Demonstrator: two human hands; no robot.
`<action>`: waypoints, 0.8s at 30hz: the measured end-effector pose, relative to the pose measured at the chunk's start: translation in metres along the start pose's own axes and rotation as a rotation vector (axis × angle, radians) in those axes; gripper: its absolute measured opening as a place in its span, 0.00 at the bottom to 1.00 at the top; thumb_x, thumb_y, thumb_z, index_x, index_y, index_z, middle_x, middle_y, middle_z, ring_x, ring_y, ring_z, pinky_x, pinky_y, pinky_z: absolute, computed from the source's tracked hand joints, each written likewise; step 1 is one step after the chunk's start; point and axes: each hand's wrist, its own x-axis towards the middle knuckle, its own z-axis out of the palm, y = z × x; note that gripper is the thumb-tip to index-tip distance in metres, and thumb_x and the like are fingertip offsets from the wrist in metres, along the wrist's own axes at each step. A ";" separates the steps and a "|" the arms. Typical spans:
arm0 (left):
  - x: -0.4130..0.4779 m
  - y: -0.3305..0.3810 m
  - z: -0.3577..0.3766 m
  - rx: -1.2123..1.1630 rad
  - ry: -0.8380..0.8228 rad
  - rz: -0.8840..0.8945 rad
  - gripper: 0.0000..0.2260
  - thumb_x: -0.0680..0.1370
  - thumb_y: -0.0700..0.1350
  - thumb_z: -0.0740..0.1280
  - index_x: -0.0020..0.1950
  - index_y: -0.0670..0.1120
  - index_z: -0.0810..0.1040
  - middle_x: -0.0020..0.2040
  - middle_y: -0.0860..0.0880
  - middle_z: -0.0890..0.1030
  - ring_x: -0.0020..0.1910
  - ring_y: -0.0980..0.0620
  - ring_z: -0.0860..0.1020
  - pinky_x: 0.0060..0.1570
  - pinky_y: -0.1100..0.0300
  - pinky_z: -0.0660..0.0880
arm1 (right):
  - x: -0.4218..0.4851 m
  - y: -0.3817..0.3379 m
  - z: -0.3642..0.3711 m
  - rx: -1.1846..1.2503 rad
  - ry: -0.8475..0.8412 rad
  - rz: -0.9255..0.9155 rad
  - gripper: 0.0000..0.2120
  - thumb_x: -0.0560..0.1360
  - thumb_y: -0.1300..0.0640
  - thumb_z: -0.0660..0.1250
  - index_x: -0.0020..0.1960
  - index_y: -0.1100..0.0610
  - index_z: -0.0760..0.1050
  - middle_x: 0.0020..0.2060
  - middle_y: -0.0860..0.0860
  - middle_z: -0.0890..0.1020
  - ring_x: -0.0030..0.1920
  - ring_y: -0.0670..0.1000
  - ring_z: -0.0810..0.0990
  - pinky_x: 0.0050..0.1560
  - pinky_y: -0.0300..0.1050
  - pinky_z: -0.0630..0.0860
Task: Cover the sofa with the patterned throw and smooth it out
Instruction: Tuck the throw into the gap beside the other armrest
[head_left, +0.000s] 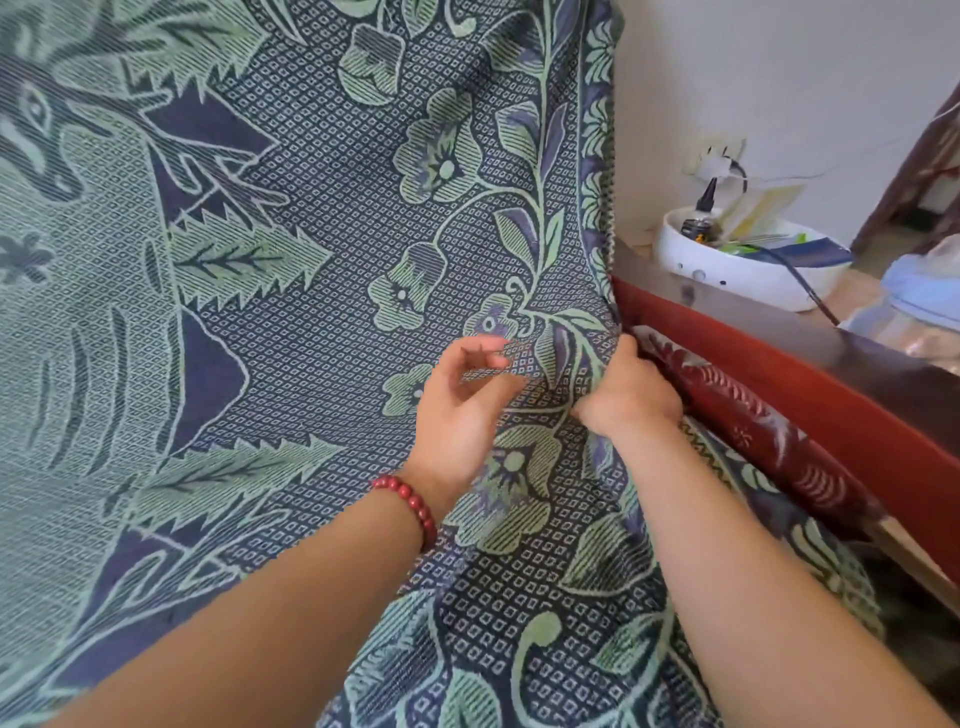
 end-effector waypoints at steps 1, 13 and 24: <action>-0.001 0.001 -0.001 0.010 0.000 -0.008 0.13 0.66 0.44 0.68 0.51 0.51 0.76 0.48 0.51 0.77 0.43 0.55 0.74 0.47 0.55 0.73 | -0.003 -0.002 -0.005 -0.012 0.042 -0.021 0.40 0.66 0.50 0.75 0.70 0.57 0.58 0.61 0.58 0.73 0.59 0.60 0.75 0.52 0.51 0.73; -0.033 0.053 -0.112 0.048 0.226 0.108 0.04 0.76 0.46 0.65 0.50 0.50 0.76 0.46 0.53 0.77 0.46 0.52 0.75 0.45 0.57 0.72 | -0.117 -0.131 -0.011 0.496 0.218 -0.565 0.30 0.69 0.47 0.73 0.66 0.56 0.69 0.63 0.52 0.73 0.64 0.53 0.71 0.61 0.45 0.66; -0.084 0.117 -0.363 0.071 0.201 0.163 0.05 0.75 0.46 0.66 0.50 0.49 0.76 0.47 0.51 0.78 0.48 0.51 0.76 0.54 0.53 0.72 | -0.286 -0.325 0.037 0.785 0.194 -0.600 0.20 0.70 0.52 0.74 0.59 0.54 0.75 0.56 0.49 0.79 0.57 0.50 0.75 0.56 0.38 0.67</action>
